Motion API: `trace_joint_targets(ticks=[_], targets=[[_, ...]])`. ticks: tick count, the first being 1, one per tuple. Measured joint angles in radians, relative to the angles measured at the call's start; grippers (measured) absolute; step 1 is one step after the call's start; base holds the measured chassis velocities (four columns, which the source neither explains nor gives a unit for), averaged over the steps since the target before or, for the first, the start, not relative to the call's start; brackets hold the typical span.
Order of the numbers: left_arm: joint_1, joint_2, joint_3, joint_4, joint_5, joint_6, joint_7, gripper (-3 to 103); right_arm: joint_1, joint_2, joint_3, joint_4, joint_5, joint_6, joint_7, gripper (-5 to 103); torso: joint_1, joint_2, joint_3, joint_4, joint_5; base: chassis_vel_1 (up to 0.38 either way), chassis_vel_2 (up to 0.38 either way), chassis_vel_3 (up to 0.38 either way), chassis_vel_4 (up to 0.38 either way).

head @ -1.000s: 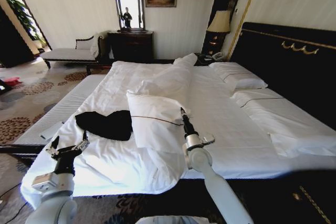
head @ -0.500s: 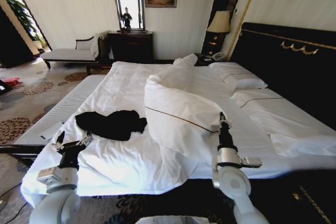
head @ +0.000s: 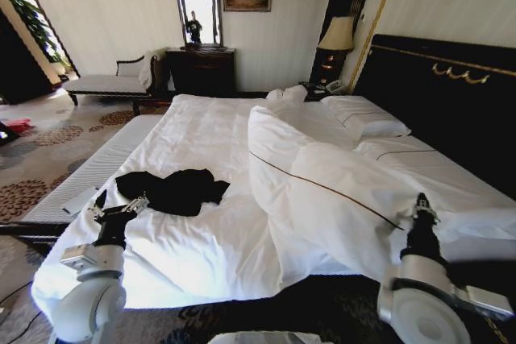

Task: Fold the clothes on the bed.

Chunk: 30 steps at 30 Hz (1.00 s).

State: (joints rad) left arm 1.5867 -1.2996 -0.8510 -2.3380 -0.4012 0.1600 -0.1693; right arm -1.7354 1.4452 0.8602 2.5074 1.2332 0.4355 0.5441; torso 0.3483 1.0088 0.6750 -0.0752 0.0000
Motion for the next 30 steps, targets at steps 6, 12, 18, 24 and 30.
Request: trace_joint_targets(ticks=[6,12,18,24,30], targets=[[-0.01,0.006,0.002,0.006,-0.034,-0.003,-0.007,100,-0.039,0.037,0.088,-0.001,-0.009,-0.006,0.169,1,0.0,0.0,0.0,0.0002,0.0,0.0,0.0,0.0,0.0],[-0.012,0.008,0.012,0.021,-0.04,-0.011,-0.003,100,-0.066,0.057,0.166,-0.003,-0.04,-0.008,0.257,1,0.0,0.0,0.0,0.0,-0.0001,0.0,0.0,0.0,0.0],[-0.017,0.039,0.018,0.044,-0.059,-0.017,0.0,100,-0.076,0.1,0.241,-0.004,-0.096,-0.042,0.407,1,0.0,0.0,0.0,0.0002,0.0,0.0,0.0,0.0,0.0],[-0.015,0.054,0.01,0.047,-0.077,-0.021,0.001,100,-0.112,0.156,0.307,-0.006,-0.16,-0.055,0.44,1,0.0,0.0,0.0,0.0003,0.0,0.0,0.0,0.0,0.0],[-0.017,0.055,0.029,0.055,-0.078,-0.027,0.005,100,-0.146,0.163,0.324,-0.006,-0.193,-0.069,0.454,1,0.0,0.0,0.0,0.0,0.0,0.0,0.0,0.0,0.0]])
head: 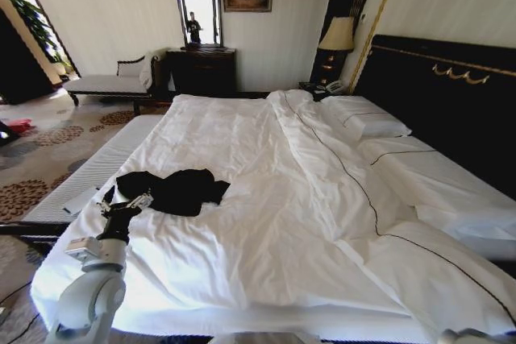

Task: Fold the clothes on the bed.

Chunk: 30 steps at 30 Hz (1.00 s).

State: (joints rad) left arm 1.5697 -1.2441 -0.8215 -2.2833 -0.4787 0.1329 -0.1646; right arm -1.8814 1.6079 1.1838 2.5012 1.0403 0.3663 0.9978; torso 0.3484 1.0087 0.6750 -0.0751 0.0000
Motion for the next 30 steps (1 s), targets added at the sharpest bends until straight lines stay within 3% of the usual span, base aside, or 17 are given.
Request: trace_joint_targets(ticks=[12,24,26,28,30], targets=[[-0.009,0.07,-0.021,0.027,-0.063,-0.014,0.006,100,-0.047,0.003,-0.001,-0.001,-0.031,-0.063,0.075,1,0.0,0.0,0.0,-0.0001,0.0,0.0,0.0,0.0,0.0],[-0.004,0.074,-0.029,0.039,-0.074,-0.021,0.004,100,-0.033,0.002,0.052,-0.001,-0.047,-0.119,0.112,1,0.0,0.0,0.0,-0.0001,-0.0001,0.0,0.0,0.0,0.0],[-0.001,0.071,-0.033,0.036,-0.078,-0.021,-0.002,100,-0.02,0.002,0.054,-0.001,-0.055,-0.13,0.113,11,0.0,0.0,0.0,-0.0011,-0.0003,0.0,0.0,0.0,0.0],[0.0,0.069,-0.034,0.035,-0.078,-0.021,-0.003,100,-0.012,0.001,0.053,-0.001,-0.058,-0.133,0.113,11,0.0,0.0,0.0,-0.0008,-0.0003,0.0,0.0,0.0,0.0],[0.003,0.065,-0.039,0.035,-0.077,-0.021,-0.005,100,0.02,-0.017,0.052,-0.001,-0.061,-0.147,0.129,27,0.0,0.0,0.0,-0.0005,-0.0001,0.0,0.0,0.0,0.0]])
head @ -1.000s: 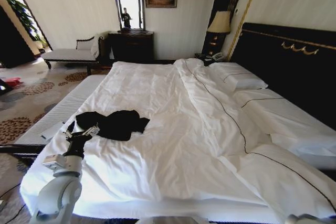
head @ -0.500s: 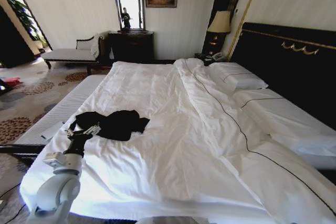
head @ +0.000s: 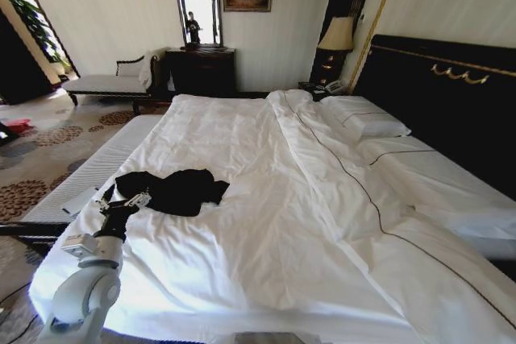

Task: Fold the clothes on the bed.

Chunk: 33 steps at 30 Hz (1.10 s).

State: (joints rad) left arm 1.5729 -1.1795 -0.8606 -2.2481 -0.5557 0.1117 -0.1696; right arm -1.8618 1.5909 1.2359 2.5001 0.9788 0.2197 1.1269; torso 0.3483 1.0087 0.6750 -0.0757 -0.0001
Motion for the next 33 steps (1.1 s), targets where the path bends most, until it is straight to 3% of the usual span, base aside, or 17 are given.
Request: trace_joint_targets(ticks=[2,8,9,12,14,16,19,22,23,25,27,28,31,33], targets=[[0.001,-0.001,-0.003,-0.002,0.001,0.0,0.0,100,0.014,-0.026,0.004,0.0,0.001,-0.011,0.013,27,0.0,0.0,0.0,0.0005,0.0,0.0,0.0,0.0,0.0],[0.006,-0.006,-0.024,-0.019,0.006,0.005,-0.001,100,0.032,-0.116,0.034,0.0,0.021,-0.052,0.021,54,0.0,0.0,0.0,0.0,0.0001,0.0,0.0,0.0,0.0],[0.006,-0.006,-0.024,-0.019,0.006,0.005,-0.001,100,0.032,-0.116,0.034,0.0,0.021,-0.052,0.021,54,0.0,0.0,0.0,0.0,0.0001,0.0,0.0,0.0,0.0],[0.016,-0.013,-0.041,-0.039,0.011,0.015,-0.005,100,0.059,-0.191,0.003,0.0,0.03,-0.061,-0.034,71,0.0,0.0,0.0,0.0005,0.0,0.0,0.0,0.0,0.0],[0.019,-0.014,-0.044,-0.045,0.01,0.018,-0.005,100,0.066,-0.205,-0.008,0.0,0.03,-0.062,-0.051,71,0.0,0.0,0.0,0.0005,0.0,0.0,0.0,0.0,0.0],[0.039,-0.021,-0.054,-0.077,-0.001,0.037,-0.015,100,0.095,-0.266,-0.077,0.0,0.034,-0.072,-0.159,82,0.0,0.0,0.0,0.0005,0.0002,0.0,0.0,0.0,0.0],[0.049,-0.025,-0.06,-0.094,-0.003,0.049,-0.02,100,0.117,-0.297,-0.131,0.0,0.034,-0.079,-0.222,86,0.0,0.0,0.0,0.0004,0.0004,0.0,0.0,0.0,0.0],[0.062,-0.032,-0.067,-0.13,-0.003,0.075,-0.025,100,0.195,-0.383,-0.285,-0.053,0.025,-0.085,-0.353,99,0.0,0.0,0.0,0.0009,0.0003,0.0,0.0,0.0,0.0],[0.062,-0.032,-0.067,-0.13,-0.003,0.075,-0.025,100,0.195,-0.383,-0.285,-0.053,0.025,-0.085,-0.353,99,0.0,0.0,0.0,0.0009,0.0003,0.0,0.0,0.0,0.0],[0.047,-0.031,-0.052,-0.127,0.001,0.093,-0.025,100,0.249,-0.43,-0.387,-0.104,0.015,-0.079,-0.418,100,0.0,0.0,0.0,0.0009,0.0003,0.0,0.0,0.0,0.0],[0.039,-0.03,-0.042,-0.115,0.003,0.103,-0.025,100,0.276,-0.456,-0.446,-0.122,0.01,-0.074,-0.459,100,0.0,0.0,0.0,-0.0004,0.0004,0.0,0.0,0.0,0.0],[0.039,-0.03,-0.042,-0.115,0.003,0.103,-0.025,100,0.276,-0.456,-0.446,-0.122,0.01,-0.074,-0.459,100,0.0,0.0,0.0,-0.0004,0.0004,0.0,0.0,0.0,0.0],[0.051,-0.035,-0.042,-0.092,0.002,0.113,-0.034,100,0.337,-0.533,-0.55,-0.16,-0.002,-0.052,-0.576,100,0.0,0.0,0.0,0.001,-0.0001,0.0,0.0,0.0,0.0],[0.054,-0.036,-0.045,-0.091,0.001,0.113,-0.036,100,0.346,-0.551,-0.564,-0.168,-0.006,-0.05,-0.595,100,0.0,0.0,0.0,0.0008,0.0001,0.0,0.0,0.0,0.0]])
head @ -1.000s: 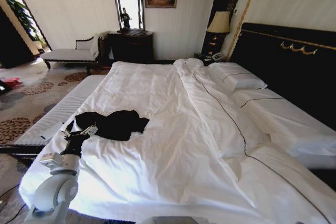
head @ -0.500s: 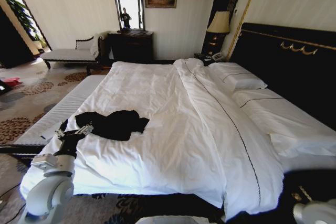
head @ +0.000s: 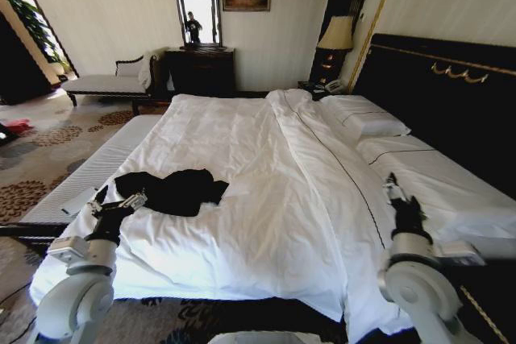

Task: Fold the clothes on the bed.

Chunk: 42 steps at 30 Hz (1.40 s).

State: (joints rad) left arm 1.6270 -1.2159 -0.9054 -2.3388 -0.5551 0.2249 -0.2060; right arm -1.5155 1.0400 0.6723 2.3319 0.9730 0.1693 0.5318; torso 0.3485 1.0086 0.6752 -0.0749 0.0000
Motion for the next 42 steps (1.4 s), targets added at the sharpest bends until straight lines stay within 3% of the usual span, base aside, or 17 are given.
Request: trace_joint_targets(ticks=[3,6,10,13,16,21,24,25,26,27,28,29,30,32,33,38,42], targets=[[0.012,0.001,-0.012,-0.011,-0.01,0.008,-0.013,100,0.05,-0.086,-0.038,-0.04,-0.027,0.001,-0.057,100,0.0,0.0,0.0,-0.0002,-0.0002,0.0,0.0,0.0,0.0],[0.011,0.001,-0.01,-0.031,-0.027,0.022,-0.023,100,0.07,-0.117,-0.045,-0.06,-0.048,0.001,-0.07,100,0.0,0.0,0.0,-0.0002,0.0004,0.0,0.0,0.0,0.0],[0.008,-0.01,0.004,-0.048,-0.031,0.036,-0.03,100,0.078,-0.137,-0.046,-0.097,-0.152,0.016,-0.118,100,0.0,0.0,0.0,-0.0005,0.0002,0.0,0.0,0.0,0.0],[-0.001,-0.022,0.017,-0.033,-0.003,0.034,-0.028,100,0.071,-0.142,-0.038,-0.139,-0.296,0.075,-0.173,100,0.0,0.0,0.0,-0.0004,0.0003,0.0,0.0,0.0,0.0],[-0.008,-0.027,0.026,-0.015,0.005,0.033,-0.028,100,0.066,-0.151,-0.033,-0.161,-0.343,0.097,-0.179,100,0.0,0.0,0.0,-0.0005,0.0,0.0,0.0,0.0,0.0],[-0.01,-0.041,0.044,0.002,0.043,0.028,-0.026,100,0.034,-0.238,-0.028,-0.226,-0.462,0.151,-0.158,100,0.0,0.0,0.0,-0.0002,0.0003,0.0,0.0,0.0,0.0],[0.0,-0.045,0.045,-0.03,0.056,0.028,-0.015,100,-0.01,-0.331,-0.03,-0.169,-0.34,0.097,-0.027,100,0.0,0.0,0.0,-0.0005,0.0001,0.0,0.0,0.0,0.0],[0.0,-0.045,0.045,-0.03,0.056,0.028,-0.015,100,-0.01,-0.331,-0.03,-0.169,-0.34,0.097,-0.027,100,0.0,0.0,0.0,-0.0005,0.0001,0.0,0.0,0.0,0.0],[0.003,-0.045,0.044,-0.045,0.053,0.028,-0.002,100,-0.02,-0.353,-0.028,-0.13,-0.235,0.064,0.013,100,0.0,0.0,0.0,-0.0003,0.0,0.0,0.0,0.0,0.0],[0.009,-0.045,0.042,-0.059,0.049,0.018,0.029,100,-0.04,-0.37,-0.009,-0.101,-0.143,0.045,-0.019,100,0.0,0.0,0.0,-0.0002,0.0001,0.0,0.0,0.0,0.0],[0.019,-0.047,0.044,-0.07,0.049,0.001,0.066,100,-0.058,-0.373,0.019,-0.101,-0.124,0.056,-0.135,100,0.0,0.0,0.0,-0.0004,-0.0004,0.0,0.0,0.0,0.0],[0.024,-0.049,0.047,-0.075,0.051,-0.007,0.084,100,-0.057,-0.366,0.033,-0.118,-0.162,0.077,-0.217,100,0.0,0.0,0.0,-0.0005,-0.0005,0.0,0.0,0.0,0.0],[0.024,-0.049,0.047,-0.075,0.051,-0.007,0.084,100,-0.057,-0.366,0.033,-0.118,-0.162,0.077,-0.217,100,0.0,0.0,0.0,-0.0005,-0.0005,0.0,0.0,0.0,0.0],[0.036,-0.057,0.059,-0.09,0.056,-0.023,0.13,100,-0.03,-0.314,0.049,-0.173,-0.29,0.121,-0.407,100,0.0,0.0,0.0,0.0,0.0002,0.0,0.0,0.0,0.0],[0.038,-0.059,0.063,-0.096,0.055,-0.026,0.14,100,-0.028,-0.288,0.045,-0.171,-0.301,0.112,-0.43,100,0.0,0.0,0.0,0.0001,0.0004,0.0,0.0,0.0,0.0],[0.026,-0.047,0.071,-0.089,0.023,-0.018,0.147,100,-0.042,-0.191,0.02,-0.137,-0.294,0.04,-0.422,100,0.0,0.0,0.0,-0.0006,0.0001,0.0,0.0,0.0,0.0],[0.019,-0.038,0.069,-0.082,0.034,-0.008,0.141,100,-0.052,-0.146,0.02,-0.159,-0.326,0.039,-0.419,100,0.0,0.0,0.0,-0.0003,-0.0003,0.0,0.0,0.0,0.0]])
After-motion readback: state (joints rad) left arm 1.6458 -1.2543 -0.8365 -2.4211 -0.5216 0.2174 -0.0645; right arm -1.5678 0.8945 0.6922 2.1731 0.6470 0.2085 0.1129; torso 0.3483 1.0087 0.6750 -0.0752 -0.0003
